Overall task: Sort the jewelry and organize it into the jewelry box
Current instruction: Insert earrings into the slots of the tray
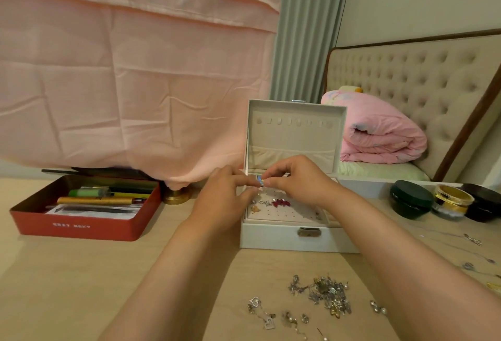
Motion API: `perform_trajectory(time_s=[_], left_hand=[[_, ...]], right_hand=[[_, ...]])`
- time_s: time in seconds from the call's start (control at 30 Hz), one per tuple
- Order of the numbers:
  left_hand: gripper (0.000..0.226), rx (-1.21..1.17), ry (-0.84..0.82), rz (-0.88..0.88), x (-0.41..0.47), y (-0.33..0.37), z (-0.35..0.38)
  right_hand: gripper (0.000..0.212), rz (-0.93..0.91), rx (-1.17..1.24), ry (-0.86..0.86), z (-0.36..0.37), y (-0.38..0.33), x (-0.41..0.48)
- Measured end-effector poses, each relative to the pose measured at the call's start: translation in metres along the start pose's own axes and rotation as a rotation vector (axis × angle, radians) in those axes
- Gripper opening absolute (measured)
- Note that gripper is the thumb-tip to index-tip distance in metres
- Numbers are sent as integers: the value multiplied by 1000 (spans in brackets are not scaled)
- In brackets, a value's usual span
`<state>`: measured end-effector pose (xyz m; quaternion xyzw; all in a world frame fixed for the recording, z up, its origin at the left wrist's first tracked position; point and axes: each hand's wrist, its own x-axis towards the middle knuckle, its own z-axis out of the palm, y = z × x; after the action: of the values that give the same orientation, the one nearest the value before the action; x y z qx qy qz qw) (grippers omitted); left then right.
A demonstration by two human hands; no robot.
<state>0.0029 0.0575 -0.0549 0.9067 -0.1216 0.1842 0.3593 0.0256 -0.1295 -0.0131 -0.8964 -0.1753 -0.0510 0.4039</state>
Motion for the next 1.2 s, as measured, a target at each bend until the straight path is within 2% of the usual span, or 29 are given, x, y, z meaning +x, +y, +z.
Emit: perform_trajectory(time_s=[0.17,0.37,0.53,0.8,0.97,1.07,1.2], left_hand=[[9,53,29,-68,4,2,1],[4,-49,49,-158,6,3,4],[12,-86,21,-158,6,3,5],[9,-88,37,-151,5,1,6],[22,82,47,-15,3,2,6],[22,55,-23,38,3,8,4],[18,20,-8,2,4,3,1]], right_hand=[[11,14,-9,-70,6,6,2],[17,20,-83,-74,2,5,3],[17,2,-125,-59,3,2,2],[16,-17,-226,-87,1,-4,5],[13,5,-6,82,-10,-6,3],[12,69,155,176,-15,-7,-4],[12,215,344,83,-9,-10,-12]])
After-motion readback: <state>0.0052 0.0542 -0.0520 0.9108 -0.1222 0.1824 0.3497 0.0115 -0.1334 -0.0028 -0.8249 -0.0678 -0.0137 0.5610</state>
